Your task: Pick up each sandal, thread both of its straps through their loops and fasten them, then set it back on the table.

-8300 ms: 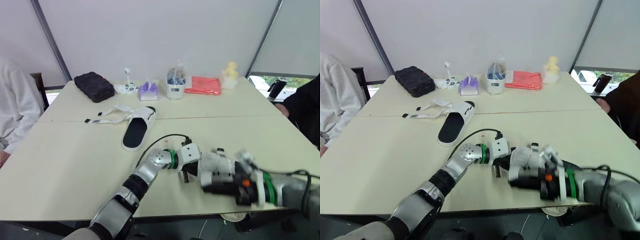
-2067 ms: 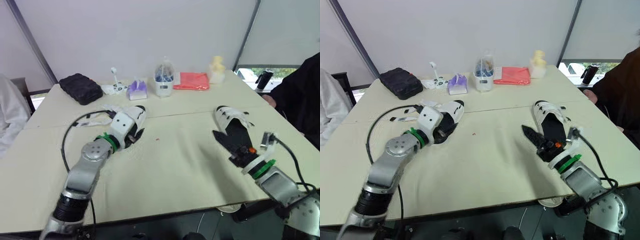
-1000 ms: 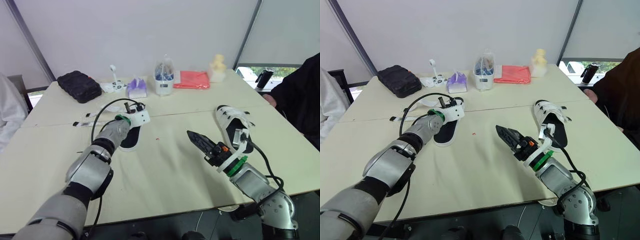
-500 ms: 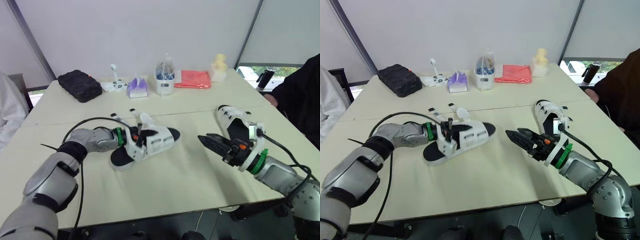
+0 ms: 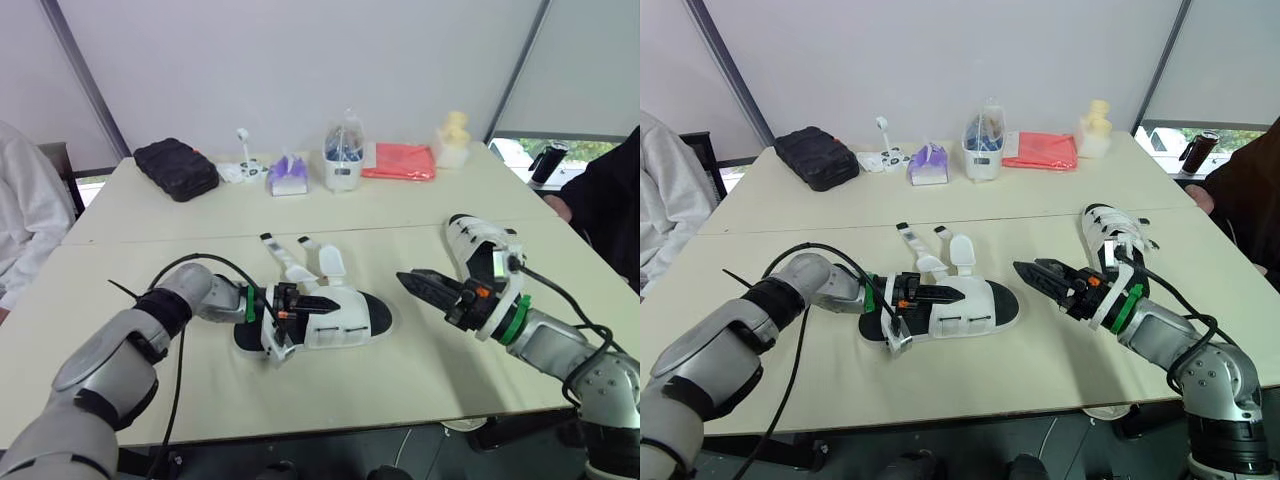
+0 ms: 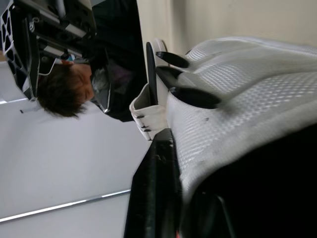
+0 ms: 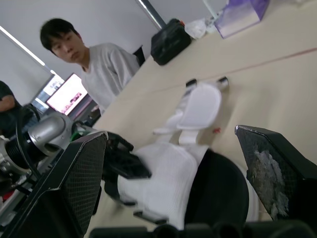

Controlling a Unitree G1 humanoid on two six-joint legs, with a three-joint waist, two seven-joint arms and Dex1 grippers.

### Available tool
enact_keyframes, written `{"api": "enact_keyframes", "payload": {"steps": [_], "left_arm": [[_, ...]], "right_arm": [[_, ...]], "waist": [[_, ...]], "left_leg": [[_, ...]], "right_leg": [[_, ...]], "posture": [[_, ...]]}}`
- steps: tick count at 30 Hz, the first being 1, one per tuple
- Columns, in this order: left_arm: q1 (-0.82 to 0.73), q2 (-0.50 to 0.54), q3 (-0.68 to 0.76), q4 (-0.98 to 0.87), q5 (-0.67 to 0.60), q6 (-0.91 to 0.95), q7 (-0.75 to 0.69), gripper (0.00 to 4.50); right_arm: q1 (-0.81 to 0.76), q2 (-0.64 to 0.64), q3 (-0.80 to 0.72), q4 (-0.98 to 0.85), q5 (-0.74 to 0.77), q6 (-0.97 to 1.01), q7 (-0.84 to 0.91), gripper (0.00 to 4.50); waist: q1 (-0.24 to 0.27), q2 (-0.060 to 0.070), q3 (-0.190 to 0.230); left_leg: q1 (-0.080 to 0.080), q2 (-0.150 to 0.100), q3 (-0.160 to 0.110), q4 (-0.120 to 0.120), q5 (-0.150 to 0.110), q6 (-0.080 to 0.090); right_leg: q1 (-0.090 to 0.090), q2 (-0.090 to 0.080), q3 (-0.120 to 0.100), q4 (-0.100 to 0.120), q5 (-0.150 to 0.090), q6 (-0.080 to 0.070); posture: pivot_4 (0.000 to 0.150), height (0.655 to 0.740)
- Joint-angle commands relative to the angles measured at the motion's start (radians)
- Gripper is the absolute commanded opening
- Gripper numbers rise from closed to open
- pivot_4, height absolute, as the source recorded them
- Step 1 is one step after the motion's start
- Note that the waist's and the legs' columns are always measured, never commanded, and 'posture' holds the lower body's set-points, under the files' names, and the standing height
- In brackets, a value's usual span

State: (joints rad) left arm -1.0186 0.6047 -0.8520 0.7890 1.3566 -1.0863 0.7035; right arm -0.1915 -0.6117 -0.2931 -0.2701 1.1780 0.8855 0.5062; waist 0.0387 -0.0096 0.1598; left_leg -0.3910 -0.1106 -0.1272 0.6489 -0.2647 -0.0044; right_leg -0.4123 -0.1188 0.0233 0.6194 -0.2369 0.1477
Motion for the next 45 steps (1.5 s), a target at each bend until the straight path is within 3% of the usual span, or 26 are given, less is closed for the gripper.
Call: {"api": "enact_keyframes", "payload": {"steps": [1,6,12,14,16,20,25,26,28,34,45], "left_arm": [[-0.019,-0.003,-0.02,0.026,-0.001,0.002,0.039,2.01],[-0.008,0.009,-0.001,0.042,-0.059,-0.001,0.018,4.38],[0.148,0.193,0.135,-0.091,-0.324,-0.096,-0.179,4.38],[0.25,0.286,0.188,-0.192,-0.472,-0.121,-0.279,4.38],[0.36,0.374,0.237,-0.279,-0.705,-0.09,-0.406,4.38],[0.54,0.455,0.329,-0.436,-1.235,0.189,-0.724,4.45],[0.643,0.366,0.531,-0.656,-1.835,0.8,-1.0,4.45],[0.655,0.343,0.564,-0.695,-1.902,0.897,-1.026,4.45],[0.673,0.311,0.606,-0.749,-1.934,1.019,-1.065,4.45],[0.67,0.177,0.739,-0.875,-2.195,1.483,-1.06,4.45],[0.572,0.043,0.947,-0.726,-2.222,1.81,-1.022,4.45]], "right_arm": [[-0.008,-0.022,0.012,-0.032,-0.023,0.003,0.039,4.5],[-0.089,-0.098,0.153,0.034,-0.22,-0.037,0.158,4.5],[-0.175,-0.202,0.308,0.131,-0.427,-0.119,0.369,4.5],[-0.202,-0.217,0.332,0.181,-0.476,-0.156,0.43,4.5],[-0.228,-0.22,0.359,0.239,-0.54,-0.213,0.482,4.5],[-0.251,-0.203,0.383,0.328,-0.65,-0.363,0.56,2.7],[-0.283,-0.138,0.438,0.41,-0.772,-0.553,0.629,0.02],[-0.291,-0.122,0.449,0.423,-0.785,-0.575,0.646,0.02],[-0.305,-0.097,0.458,0.44,-0.801,-0.593,0.668,0.02],[-0.348,-0.039,0.486,0.494,-0.852,-0.632,0.709,0.02],[-0.351,0.005,0.524,0.481,-0.902,-0.62,0.738,0.02]], "waist": [[-0.002,0.0,0.0],[-0.001,0.0,0.0],[-0.016,-0.001,0.0],[-0.031,-0.001,0.0],[-0.039,0.0,0.0],[-0.039,0.0,0.0],[-0.031,0.0,0.0],[-0.033,0.0,0.0],[-0.039,0.0,0.0],[-0.052,-0.001,0.0],[-0.05,-0.001,0.0]], "left_leg": [[0.0,0.0,0.0,0.0,0.0,0.0],[0.0,0.0,0.0,0.001,0.0,0.0],[0.0,0.001,0.005,0.0,0.0,0.0],[-0.001,0.002,0.009,-0.001,0.0,0.0],[-0.001,0.003,0.012,-0.002,0.0,0.0],[-0.001,0.002,0.013,-0.001,-0.001,0.001],[0.0,0.002,0.012,0.0,-0.001,0.001],[0.0,0.002,0.012,0.0,-0.001,0.001],[0.0,0.003,0.012,0.001,-0.001,0.001],[0.0,0.003,0.012,0.0,-0.001,0.001],[0.0,0.003,0.012,0.0,0.0,-0.002]], "right_leg": [[0.0,0.0,0.0,0.0,0.0,0.0],[-0.001,0.0,0.0,0.001,0.0,0.0],[-0.007,-0.001,0.0,0.007,0.0,0.0],[-0.012,-0.003,0.0,0.01,0.0,0.0],[-0.014,-0.004,0.0,0.01,0.0,0.0],[-0.014,-0.006,0.0,0.01,0.0,-0.001],[-0.013,-0.005,-0.001,0.01,0.001,-0.002],[-0.013,-0.005,-0.001,0.011,0.001,-0.002],[-0.013,-0.005,-0.001,0.011,0.001,-0.002],[-0.013,-0.004,0.0,0.01,0.001,-0.002],[-0.014,-0.003,0.0,0.01,0.001,-0.003]], "posture": [[0.15,0.74],[0.15,0.74],[0.15,0.74],[0.15,0.74],[0.15,0.74],[0.15,0.74],[0.15,0.74],[0.15,0.74],[0.15,0.74],[0.15,0.74],[0.15,0.74]]}}
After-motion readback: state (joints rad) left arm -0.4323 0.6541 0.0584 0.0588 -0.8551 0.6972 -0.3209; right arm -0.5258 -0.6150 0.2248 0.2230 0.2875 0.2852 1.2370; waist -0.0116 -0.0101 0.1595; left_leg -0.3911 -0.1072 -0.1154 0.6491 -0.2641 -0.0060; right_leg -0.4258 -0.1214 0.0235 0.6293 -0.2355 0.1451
